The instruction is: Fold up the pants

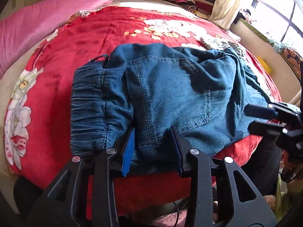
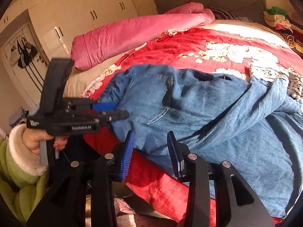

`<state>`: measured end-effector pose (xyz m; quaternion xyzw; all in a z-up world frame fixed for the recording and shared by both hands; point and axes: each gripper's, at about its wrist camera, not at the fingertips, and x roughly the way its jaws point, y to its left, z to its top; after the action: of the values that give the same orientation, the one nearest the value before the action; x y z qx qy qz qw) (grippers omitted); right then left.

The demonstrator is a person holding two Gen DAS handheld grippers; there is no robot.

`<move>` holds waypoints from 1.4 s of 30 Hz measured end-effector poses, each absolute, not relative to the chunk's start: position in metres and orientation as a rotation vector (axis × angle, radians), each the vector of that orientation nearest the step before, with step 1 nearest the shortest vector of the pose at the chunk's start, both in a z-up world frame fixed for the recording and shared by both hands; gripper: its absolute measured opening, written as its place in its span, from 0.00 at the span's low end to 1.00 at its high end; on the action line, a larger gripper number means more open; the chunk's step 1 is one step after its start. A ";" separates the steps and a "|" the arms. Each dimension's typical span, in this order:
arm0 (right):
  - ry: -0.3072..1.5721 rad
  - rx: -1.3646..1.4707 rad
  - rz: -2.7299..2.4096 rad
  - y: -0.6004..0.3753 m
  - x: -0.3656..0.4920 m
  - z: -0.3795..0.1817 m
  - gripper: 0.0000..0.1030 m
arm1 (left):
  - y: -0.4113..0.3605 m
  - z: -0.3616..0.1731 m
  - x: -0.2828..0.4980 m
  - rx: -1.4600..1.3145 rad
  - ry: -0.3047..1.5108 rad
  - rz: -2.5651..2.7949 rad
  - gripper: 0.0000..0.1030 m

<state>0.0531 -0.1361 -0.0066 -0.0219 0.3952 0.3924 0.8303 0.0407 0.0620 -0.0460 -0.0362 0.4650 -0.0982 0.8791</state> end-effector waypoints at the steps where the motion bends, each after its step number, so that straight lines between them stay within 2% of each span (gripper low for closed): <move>1: 0.838 -0.045 0.822 -0.134 0.056 -0.007 0.35 | 0.063 -0.048 0.039 -0.085 0.969 -0.207 0.28; 7: 1.004 -0.080 0.725 -0.119 0.073 -0.048 0.40 | 0.060 -0.047 0.040 -0.074 0.961 -0.205 0.28; 15: 0.959 0.000 0.750 -0.125 0.072 -0.039 0.41 | 0.060 -0.045 0.038 -0.095 0.922 -0.206 0.28; 18: 0.896 0.055 0.739 -0.148 0.066 -0.015 0.49 | 0.060 -0.027 0.030 -0.113 0.891 -0.221 0.29; 19: 0.881 0.075 0.731 -0.156 0.066 -0.009 0.52 | 0.059 -0.018 0.026 -0.114 0.868 -0.228 0.30; 22: 0.842 0.100 0.653 -0.180 0.066 0.006 0.54 | 0.053 0.007 0.018 -0.113 0.795 -0.245 0.44; 26: 0.814 0.142 0.546 -0.209 0.078 0.019 0.58 | 0.033 0.027 0.020 -0.108 0.731 -0.317 0.49; 31: 0.789 0.132 0.433 -0.233 0.107 0.031 0.63 | -0.016 0.023 0.039 -0.073 0.770 -0.446 0.49; 39: 0.792 0.012 0.380 -0.228 0.167 0.037 0.67 | -0.075 -0.015 0.071 -0.068 0.891 -0.580 0.48; 42: 0.829 -0.039 0.383 -0.213 0.194 0.030 0.67 | -0.079 -0.029 0.083 -0.097 0.931 -0.583 0.40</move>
<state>0.1942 -0.2133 0.0303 -0.0190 0.4003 0.1849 0.8973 0.0826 -0.0789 -0.0289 -0.0459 0.4424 -0.2771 0.8517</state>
